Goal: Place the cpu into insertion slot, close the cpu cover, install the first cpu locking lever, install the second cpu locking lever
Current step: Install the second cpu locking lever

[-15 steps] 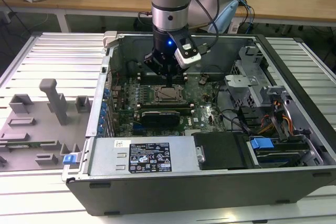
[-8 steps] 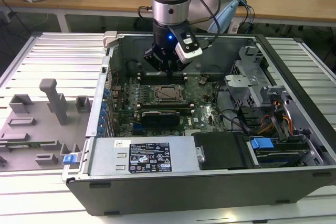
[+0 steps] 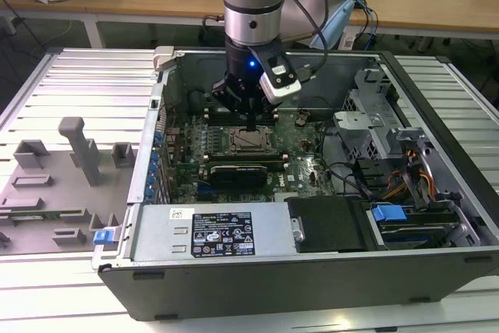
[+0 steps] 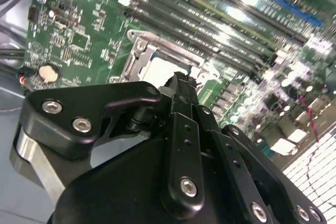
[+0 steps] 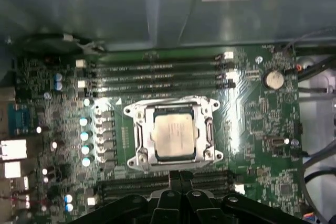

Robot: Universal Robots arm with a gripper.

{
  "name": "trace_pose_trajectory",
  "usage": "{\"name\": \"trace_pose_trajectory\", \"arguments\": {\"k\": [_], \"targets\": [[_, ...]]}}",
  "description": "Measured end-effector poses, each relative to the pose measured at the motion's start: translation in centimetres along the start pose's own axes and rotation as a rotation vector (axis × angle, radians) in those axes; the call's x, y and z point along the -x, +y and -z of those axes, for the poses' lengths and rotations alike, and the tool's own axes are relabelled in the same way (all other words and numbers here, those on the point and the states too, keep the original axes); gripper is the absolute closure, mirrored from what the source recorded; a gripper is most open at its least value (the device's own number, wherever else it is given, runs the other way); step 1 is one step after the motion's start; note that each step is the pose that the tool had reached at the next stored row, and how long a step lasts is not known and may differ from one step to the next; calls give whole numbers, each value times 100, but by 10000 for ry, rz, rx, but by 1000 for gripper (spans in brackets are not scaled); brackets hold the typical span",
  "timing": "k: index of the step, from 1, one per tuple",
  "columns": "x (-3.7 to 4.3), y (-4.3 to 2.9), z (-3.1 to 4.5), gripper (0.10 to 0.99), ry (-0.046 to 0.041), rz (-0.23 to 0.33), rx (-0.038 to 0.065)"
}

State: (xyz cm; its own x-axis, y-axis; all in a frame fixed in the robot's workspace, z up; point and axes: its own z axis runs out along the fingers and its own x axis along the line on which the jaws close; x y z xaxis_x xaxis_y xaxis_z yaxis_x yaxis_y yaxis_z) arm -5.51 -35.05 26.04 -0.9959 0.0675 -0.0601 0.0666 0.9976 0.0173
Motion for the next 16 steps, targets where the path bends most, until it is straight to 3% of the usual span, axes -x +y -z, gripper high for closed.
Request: {"name": "trace_pose_trajectory", "arguments": {"k": [3, 7, 12, 16], "targets": [[-9, -56, -35, 980, 3, -3, 40], [-23, -107, -72, 980, 12, -11, 166], [-38, -164, -113, 980, 28, -25, 413], [-55, -203, -141, 980, 52, -47, 769]]}}
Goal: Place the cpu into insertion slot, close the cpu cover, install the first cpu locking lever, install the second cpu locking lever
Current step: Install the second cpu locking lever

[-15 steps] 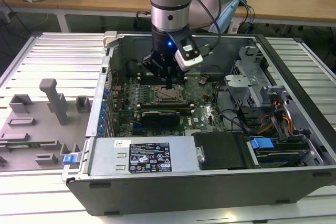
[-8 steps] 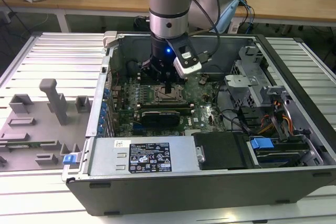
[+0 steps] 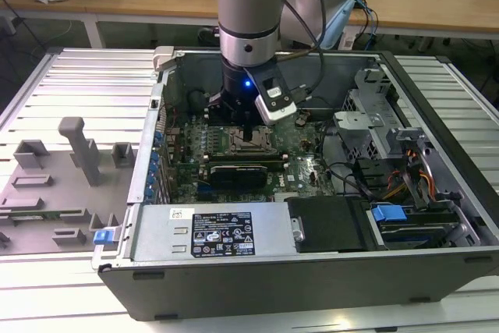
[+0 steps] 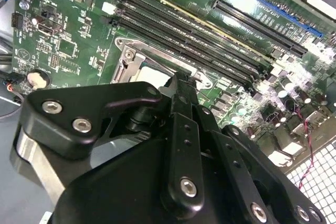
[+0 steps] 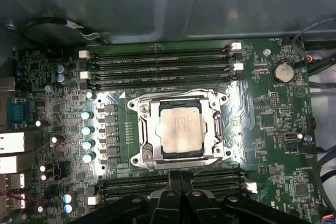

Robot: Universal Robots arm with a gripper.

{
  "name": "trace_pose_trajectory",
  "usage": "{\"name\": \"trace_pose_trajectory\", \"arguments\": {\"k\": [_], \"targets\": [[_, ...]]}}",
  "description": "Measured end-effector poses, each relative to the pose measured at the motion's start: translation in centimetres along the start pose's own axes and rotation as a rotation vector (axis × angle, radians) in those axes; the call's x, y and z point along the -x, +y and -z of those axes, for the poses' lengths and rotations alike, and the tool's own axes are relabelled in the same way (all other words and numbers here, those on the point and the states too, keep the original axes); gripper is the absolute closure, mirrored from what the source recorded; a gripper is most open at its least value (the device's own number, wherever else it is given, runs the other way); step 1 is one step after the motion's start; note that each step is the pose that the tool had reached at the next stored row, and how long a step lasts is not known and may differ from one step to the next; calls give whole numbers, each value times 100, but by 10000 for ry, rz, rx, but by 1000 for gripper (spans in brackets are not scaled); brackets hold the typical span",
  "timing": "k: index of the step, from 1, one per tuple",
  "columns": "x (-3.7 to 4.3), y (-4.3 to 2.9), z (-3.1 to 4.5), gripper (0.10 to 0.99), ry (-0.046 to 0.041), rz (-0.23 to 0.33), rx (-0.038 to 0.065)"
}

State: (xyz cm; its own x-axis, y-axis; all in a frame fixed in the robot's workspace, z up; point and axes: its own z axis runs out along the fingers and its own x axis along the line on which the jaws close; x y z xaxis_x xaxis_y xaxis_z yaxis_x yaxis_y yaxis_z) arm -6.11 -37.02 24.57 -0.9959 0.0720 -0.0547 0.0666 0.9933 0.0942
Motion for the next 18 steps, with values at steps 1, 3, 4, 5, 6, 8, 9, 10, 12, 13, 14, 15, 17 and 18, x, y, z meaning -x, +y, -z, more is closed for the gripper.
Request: {"name": "trace_pose_trajectory", "arguments": {"k": [1, 3, 4, 5, 6, 8, 9, 10, 12, 13, 14, 15, 17, 18], "targets": [[-3, -7, -4, 980, 4, -3, 57], [-8, -26, -16, 980, 11, -9, 150], [-10, -34, -22, 980, 12, -12, 178], [-12, -44, -31, 980, 13, -16, 212], [-13, -52, -39, 980, 15, -20, 237], [-28, -72, -74, 980, 18, -37, 303], [-39, -82, -96, 980, 20, -54, 354], [-46, -86, -105, 980, 20, -60, 368], [-61, -94, -123, 980, 22, -64, 398], [-67, -97, -131, 980, 23, -66, 413], [-82, -106, -149, 980, 26, -73, 453], [-90, -112, -161, 980, 29, -78, 493], [-102, -119, -179, 980, 31, -88, 548], [-108, -127, -188, 980, 36, -92, 593]]}}
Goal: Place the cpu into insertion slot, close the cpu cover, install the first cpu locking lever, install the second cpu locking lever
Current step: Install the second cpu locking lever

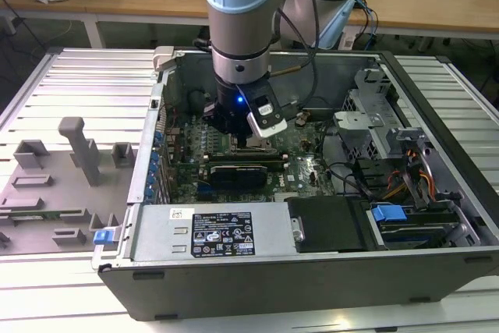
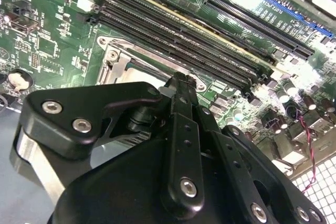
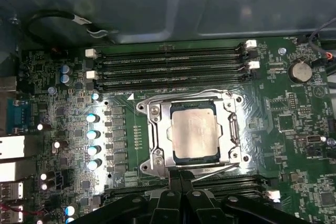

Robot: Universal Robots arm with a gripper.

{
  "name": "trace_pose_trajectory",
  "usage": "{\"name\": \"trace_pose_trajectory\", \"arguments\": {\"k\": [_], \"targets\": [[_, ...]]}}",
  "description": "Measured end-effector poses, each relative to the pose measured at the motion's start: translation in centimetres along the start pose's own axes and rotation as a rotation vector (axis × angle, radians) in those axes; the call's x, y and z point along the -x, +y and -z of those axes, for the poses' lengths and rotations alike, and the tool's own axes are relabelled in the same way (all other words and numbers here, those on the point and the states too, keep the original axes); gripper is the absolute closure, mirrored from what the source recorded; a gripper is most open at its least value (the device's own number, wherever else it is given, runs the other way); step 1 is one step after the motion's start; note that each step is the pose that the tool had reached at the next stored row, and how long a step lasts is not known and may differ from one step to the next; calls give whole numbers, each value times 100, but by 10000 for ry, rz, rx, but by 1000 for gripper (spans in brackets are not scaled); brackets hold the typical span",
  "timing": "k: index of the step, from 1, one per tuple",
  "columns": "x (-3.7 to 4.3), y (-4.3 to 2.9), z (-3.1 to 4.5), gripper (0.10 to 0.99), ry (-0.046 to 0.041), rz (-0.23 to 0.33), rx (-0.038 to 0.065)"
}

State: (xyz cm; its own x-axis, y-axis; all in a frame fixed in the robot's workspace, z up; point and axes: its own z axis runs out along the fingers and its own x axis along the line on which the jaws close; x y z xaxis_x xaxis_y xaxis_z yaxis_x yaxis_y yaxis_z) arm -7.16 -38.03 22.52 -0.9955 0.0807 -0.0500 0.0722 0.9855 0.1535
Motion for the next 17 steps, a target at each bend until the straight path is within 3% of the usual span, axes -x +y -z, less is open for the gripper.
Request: {"name": "trace_pose_trajectory", "arguments": {"k": [2, 9, 12, 14, 17], "targets": [[-14, -21, -26, 980, 7, -14, 123], [-52, -98, -82, 980, 19, -40, 321], [-63, -153, -109, 980, 33, -52, 510], [-65, -170, -125, 980, 42, -54, 521], [-86, -185, -142, 980, 61, -70, 793]]}}
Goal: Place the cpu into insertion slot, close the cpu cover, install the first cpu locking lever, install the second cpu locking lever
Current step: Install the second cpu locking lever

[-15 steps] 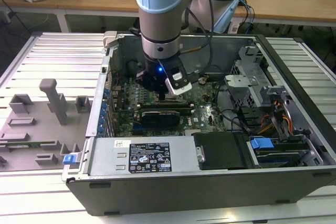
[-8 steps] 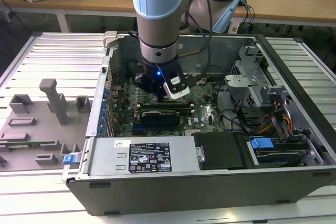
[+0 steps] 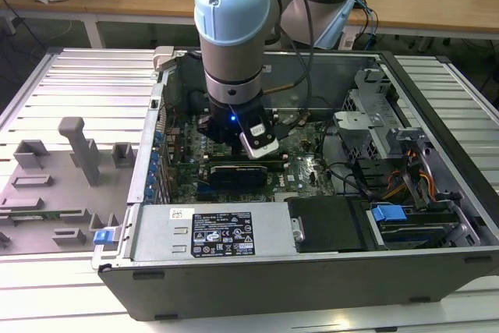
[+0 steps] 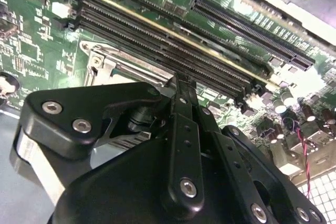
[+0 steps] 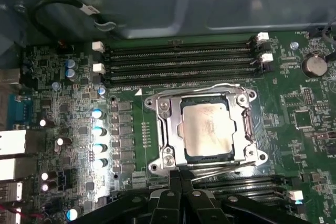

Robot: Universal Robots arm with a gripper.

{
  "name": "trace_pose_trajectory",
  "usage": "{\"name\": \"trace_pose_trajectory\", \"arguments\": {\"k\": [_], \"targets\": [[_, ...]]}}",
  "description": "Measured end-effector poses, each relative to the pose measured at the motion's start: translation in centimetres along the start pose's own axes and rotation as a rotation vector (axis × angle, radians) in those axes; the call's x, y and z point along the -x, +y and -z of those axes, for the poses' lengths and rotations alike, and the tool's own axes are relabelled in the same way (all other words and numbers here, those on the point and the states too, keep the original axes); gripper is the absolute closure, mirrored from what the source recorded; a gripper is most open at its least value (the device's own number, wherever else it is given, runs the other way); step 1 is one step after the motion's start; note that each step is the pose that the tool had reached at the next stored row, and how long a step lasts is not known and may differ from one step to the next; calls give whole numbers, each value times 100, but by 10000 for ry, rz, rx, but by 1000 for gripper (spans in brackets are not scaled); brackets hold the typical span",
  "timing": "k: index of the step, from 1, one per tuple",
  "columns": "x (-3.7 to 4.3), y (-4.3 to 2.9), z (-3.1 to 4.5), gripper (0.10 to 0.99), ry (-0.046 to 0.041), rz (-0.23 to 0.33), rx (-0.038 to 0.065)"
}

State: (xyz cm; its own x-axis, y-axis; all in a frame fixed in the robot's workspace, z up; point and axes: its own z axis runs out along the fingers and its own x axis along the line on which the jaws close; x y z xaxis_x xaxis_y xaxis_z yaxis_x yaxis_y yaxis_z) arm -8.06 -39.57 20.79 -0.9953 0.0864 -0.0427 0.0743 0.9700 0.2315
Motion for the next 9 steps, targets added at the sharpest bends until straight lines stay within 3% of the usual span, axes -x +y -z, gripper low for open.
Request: {"name": "trace_pose_trajectory", "arguments": {"k": [3, 5, 9], "targets": [[-43, -36, 1, 980, 11, -12, 223], [-47, -82, 4, 980, 16, -17, 290], [-54, -100, -14, 980, 29, -28, 461]]}}
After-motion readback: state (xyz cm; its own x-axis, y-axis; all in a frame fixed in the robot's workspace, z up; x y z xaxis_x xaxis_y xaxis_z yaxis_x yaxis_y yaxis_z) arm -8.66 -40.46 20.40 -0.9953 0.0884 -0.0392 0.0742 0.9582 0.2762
